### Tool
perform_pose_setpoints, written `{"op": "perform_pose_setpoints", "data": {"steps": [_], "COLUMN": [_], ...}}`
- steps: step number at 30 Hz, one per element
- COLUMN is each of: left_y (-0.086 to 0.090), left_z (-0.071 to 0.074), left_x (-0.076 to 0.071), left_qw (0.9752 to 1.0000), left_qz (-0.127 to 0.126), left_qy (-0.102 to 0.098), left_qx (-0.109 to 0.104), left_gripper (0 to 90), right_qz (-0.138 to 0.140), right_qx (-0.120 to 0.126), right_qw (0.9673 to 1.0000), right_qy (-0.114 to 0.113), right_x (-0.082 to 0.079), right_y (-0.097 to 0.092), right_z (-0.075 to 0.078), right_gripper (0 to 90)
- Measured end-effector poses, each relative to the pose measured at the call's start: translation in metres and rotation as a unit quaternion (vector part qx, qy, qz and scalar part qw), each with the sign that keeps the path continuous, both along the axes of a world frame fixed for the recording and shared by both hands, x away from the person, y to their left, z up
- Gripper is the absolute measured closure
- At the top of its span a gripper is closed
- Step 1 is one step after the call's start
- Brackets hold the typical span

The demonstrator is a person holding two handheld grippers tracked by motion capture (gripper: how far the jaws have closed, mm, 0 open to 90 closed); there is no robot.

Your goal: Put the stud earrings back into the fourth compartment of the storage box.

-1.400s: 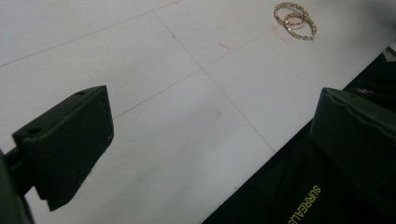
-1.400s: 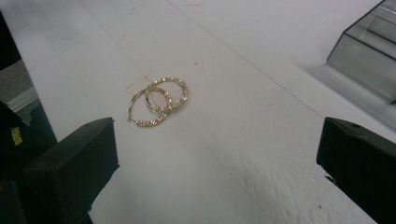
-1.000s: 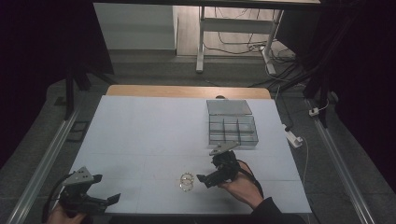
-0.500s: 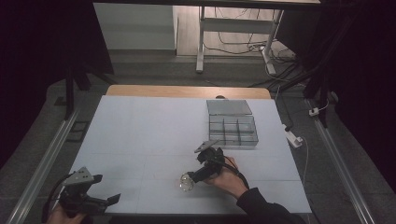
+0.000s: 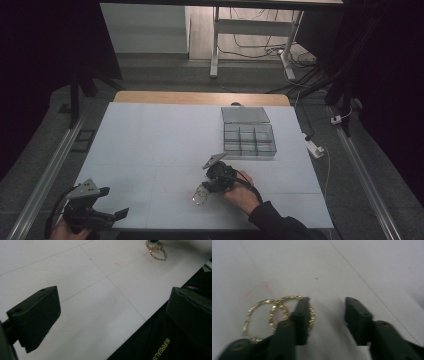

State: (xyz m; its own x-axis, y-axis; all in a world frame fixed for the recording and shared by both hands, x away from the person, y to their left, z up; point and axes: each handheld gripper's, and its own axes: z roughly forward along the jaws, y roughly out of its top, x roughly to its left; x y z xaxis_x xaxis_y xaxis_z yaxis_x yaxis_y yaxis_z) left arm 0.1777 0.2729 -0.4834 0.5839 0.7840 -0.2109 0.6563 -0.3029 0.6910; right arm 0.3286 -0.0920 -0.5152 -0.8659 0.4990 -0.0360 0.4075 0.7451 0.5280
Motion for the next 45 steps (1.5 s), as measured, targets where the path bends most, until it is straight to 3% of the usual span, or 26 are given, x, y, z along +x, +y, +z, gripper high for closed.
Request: {"op": "perform_pose_setpoints", "data": {"steps": [2,4,8,12,27,34,41,45], "left_y": [0.0,0.0,0.003,0.007,0.005,0.004,0.004,0.003], "left_z": [0.0,0.0,-0.001,-0.001,-0.001,-0.001,-0.001,-0.001], "left_x": [0.0,0.0,0.001,0.002,0.002,0.002,0.002,0.002], "left_qw": [1.0,1.0,0.9998,0.9995,0.9997,0.9997,0.9997,0.9997], "left_qz": [0.0,-0.001,0.0,0.001,-0.003,-0.004,-0.006,-0.007], "left_qy": [0.0,0.001,0.005,0.007,0.007,0.008,0.009,0.01], "left_qx": [0.0,-0.001,-0.017,-0.03,-0.024,-0.023,-0.022,-0.02], "left_gripper": [0.0,0.0,0.0,0.0,0.1,0.2,0.2,0.2], "right_qz": [0.016,0.018,0.024,0.016,0.003,-0.029,-0.049,-0.067], "right_qx": [-0.002,-0.002,-0.004,0.015,0.091,0.123,0.135,0.147], "right_qw": [0.9999,0.9998,0.9997,0.9995,0.9958,0.9919,0.9896,0.9867], "right_qy": [0.004,0.007,0.001,0.023,0.011,0.001,-0.009,-0.017], "right_x": [-0.002,-0.003,-0.004,0.0,0.01,0.023,0.033,0.042], "right_y": [0.001,0.001,0.001,-0.002,-0.022,-0.041,-0.053,-0.063], "right_z": [0.001,0.001,0.001,0.001,0.031,0.045,0.05,0.055], "right_gripper": [80.7,85.7,86.5,86.6,86.5,86.5,86.5,86.5]}}
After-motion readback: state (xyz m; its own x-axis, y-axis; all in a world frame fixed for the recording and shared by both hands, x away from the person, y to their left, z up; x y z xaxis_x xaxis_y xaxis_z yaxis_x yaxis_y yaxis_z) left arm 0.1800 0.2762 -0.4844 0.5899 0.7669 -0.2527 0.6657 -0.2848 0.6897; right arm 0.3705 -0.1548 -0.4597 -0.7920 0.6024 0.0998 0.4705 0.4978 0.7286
